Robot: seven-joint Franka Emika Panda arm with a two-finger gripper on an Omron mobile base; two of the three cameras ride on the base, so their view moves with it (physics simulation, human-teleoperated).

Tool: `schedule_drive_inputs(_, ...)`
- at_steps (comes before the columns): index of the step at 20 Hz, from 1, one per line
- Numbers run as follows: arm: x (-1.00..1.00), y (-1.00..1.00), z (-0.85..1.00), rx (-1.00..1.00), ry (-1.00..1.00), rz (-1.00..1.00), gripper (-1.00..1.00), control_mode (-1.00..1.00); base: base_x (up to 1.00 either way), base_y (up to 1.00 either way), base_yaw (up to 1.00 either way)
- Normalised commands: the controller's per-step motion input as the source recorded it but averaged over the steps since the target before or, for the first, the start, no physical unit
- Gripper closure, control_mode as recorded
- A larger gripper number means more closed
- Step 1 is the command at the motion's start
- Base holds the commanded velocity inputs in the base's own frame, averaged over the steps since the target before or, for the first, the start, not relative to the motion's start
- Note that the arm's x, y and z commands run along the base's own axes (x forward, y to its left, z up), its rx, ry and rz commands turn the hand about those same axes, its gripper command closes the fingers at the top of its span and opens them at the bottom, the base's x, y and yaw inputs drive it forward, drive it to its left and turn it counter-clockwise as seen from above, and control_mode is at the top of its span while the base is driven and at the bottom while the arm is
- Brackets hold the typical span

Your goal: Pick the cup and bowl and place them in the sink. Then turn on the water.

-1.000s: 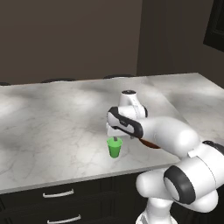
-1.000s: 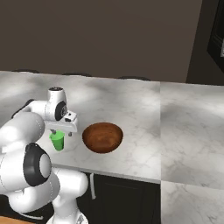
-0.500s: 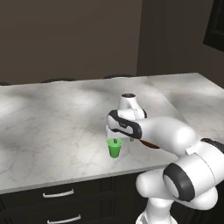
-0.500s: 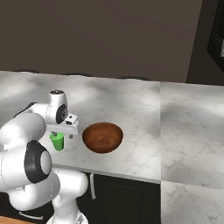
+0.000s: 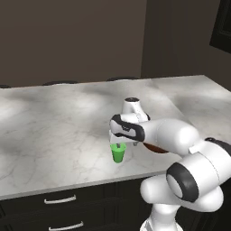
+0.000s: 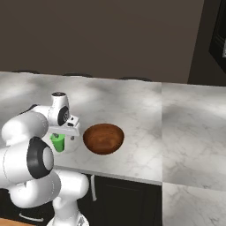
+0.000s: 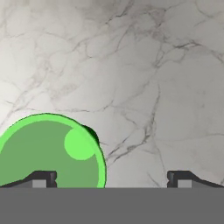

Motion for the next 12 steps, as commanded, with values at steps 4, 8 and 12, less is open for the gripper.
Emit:
schedule_drive_inputs(4,0.01,0.0,-0.11,0.0,0.0,0.0,-1.0,-1.0,0.0,0.0,0.0)
schedule_drive_inputs(8,0.01,0.0,-0.12,0.0,0.0,0.0,-1.0,-1.0,0.0,0.0,0.0)
schedule_drive_inputs(12,0.02,0.0,-0.13,0.0,0.0,0.0,-1.0,-1.0,0.0,0.0,0.0)
